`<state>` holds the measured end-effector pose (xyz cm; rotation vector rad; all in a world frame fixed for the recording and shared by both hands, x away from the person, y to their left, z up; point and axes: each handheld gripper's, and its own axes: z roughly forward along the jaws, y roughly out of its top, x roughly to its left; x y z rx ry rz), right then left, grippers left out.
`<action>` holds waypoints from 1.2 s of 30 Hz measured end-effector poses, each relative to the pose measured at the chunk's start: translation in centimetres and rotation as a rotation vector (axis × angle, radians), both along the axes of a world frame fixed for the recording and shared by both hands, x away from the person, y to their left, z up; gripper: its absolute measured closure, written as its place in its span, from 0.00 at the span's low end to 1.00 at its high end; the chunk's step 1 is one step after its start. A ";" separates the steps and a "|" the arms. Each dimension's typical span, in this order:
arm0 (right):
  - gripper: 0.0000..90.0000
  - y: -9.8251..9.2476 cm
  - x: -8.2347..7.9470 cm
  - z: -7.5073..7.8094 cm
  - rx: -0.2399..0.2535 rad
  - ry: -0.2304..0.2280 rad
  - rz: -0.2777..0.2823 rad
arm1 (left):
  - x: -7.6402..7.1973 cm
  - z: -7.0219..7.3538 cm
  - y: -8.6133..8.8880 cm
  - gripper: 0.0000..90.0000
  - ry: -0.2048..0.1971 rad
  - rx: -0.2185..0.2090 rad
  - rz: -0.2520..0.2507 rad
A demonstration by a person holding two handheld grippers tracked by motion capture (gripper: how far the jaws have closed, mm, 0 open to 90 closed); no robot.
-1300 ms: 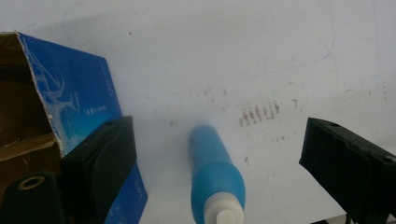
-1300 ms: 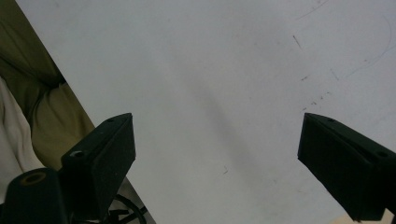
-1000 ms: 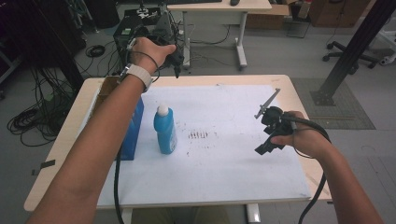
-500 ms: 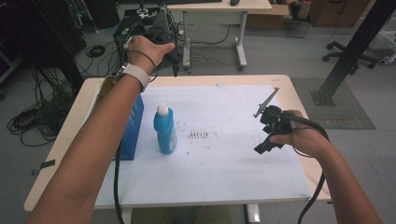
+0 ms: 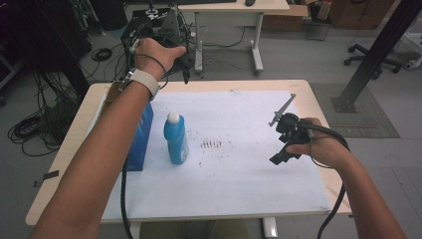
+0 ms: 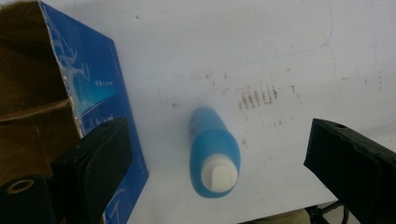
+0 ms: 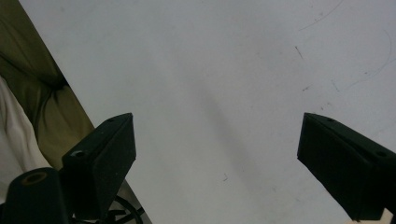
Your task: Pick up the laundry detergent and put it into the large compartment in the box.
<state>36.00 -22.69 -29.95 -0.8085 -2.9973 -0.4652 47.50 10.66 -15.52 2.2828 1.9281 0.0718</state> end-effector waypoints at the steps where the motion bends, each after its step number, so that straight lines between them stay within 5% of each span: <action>1: 0.13 0.0 0.0 0.1 0.001 -0.002 0.002 | -0.2 0.0 0.0 0.09 0.002 -0.001 0.001; 36: 0.13 1.0 -0.7 0.2 0.008 -0.012 0.034 | -3.5 -2.1 0.5 0.10 0.060 -0.022 0.023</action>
